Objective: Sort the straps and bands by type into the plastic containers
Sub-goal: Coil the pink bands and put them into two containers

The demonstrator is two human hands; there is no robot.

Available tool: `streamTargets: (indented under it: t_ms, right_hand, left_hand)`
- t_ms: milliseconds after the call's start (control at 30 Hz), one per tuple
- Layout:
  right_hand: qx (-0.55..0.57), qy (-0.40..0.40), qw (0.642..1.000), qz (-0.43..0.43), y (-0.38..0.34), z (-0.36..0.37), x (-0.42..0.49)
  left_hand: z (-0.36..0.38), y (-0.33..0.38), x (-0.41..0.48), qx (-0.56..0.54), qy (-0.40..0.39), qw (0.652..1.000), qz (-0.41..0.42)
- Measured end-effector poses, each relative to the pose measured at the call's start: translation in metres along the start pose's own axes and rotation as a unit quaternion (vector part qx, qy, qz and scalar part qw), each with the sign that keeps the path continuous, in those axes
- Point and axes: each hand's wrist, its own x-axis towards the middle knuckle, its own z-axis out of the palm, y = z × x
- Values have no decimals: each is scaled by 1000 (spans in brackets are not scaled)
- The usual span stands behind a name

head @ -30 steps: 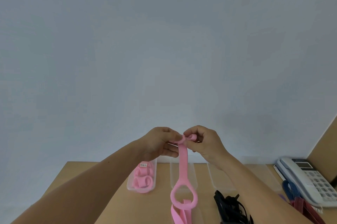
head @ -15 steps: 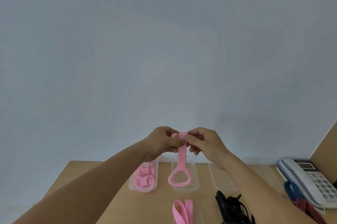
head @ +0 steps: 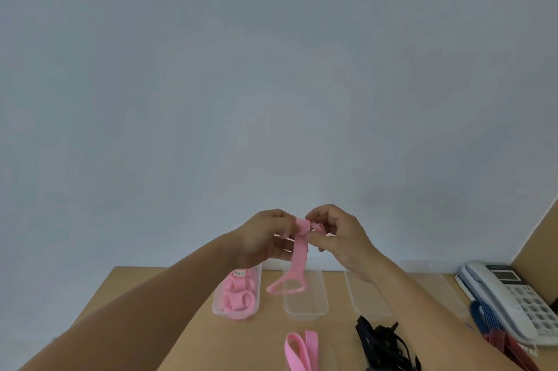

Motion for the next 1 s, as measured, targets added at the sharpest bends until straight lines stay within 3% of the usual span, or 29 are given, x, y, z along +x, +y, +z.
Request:
streamTargets:
  t_ms: [200, 333, 433, 800, 1000]
  right_hand:
    - [-1, -11, 1000, 4, 1, -3, 1]
    - [77, 2, 995, 56, -3, -5, 3]
    - [60, -10, 995, 85, -4, -1, 5]
    - [-5, 28, 999, 18, -4, 5, 6]
    - [-18, 30, 999, 2, -4, 8, 4]
  left_hand:
    - [2, -1, 3, -22, 41, 999, 21]
    - [-2, -3, 5, -18, 51, 998, 39]
    - [-1, -6, 6, 3, 59, 997, 55]
    - [-7, -4, -1, 61, 23, 997, -34]
    - [-7, 0, -7, 15, 20, 999, -22]
